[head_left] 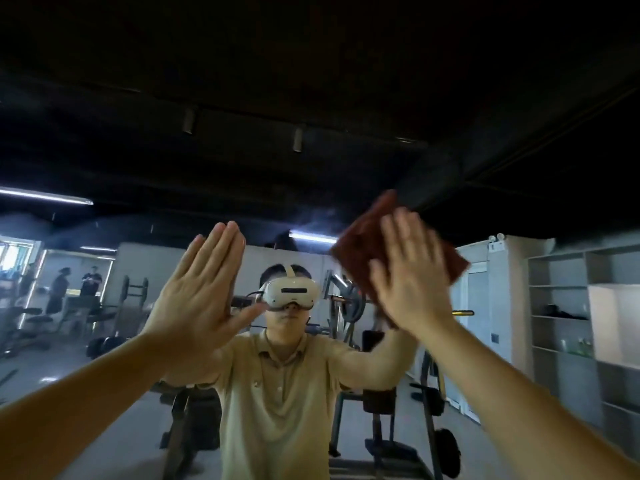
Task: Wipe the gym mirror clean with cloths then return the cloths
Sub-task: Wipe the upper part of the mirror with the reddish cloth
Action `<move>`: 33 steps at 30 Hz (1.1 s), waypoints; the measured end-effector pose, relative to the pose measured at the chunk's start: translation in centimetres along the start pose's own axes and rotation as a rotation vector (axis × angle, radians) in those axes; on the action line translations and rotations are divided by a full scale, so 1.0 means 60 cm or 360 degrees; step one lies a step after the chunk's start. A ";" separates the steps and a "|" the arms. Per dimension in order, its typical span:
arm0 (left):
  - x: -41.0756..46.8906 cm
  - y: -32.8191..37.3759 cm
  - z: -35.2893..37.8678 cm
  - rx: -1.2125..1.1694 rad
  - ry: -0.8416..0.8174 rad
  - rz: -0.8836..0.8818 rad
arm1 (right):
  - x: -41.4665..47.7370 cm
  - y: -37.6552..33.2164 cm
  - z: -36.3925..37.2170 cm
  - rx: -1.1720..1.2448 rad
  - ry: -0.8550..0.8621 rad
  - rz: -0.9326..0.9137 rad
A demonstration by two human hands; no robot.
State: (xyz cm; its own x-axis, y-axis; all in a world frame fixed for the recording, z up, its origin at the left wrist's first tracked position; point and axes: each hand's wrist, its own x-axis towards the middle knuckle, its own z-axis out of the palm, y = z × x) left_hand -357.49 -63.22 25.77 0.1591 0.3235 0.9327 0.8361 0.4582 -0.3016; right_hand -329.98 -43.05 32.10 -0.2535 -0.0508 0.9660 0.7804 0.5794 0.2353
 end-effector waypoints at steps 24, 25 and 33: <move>-0.009 -0.016 0.007 -0.0314 0.0167 -0.0231 | 0.021 -0.072 -0.021 0.0099 -0.0080 0.1207; -0.009 -0.016 0.006 -0.0347 0.0168 -0.0232 | 0.034 -0.097 -0.022 0.0124 -0.0059 0.1236; -0.015 -0.018 -0.018 -0.0745 0.0282 -0.0262 | -0.041 -0.337 0.007 0.0210 -0.0089 -0.0371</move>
State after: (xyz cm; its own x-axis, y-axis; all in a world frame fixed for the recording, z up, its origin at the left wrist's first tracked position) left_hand -357.98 -64.92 25.45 0.0583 0.1150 0.9916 0.9961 0.0592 -0.0655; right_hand -345.37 -54.28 24.89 -0.4515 -0.1526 0.8791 0.6168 0.6586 0.4311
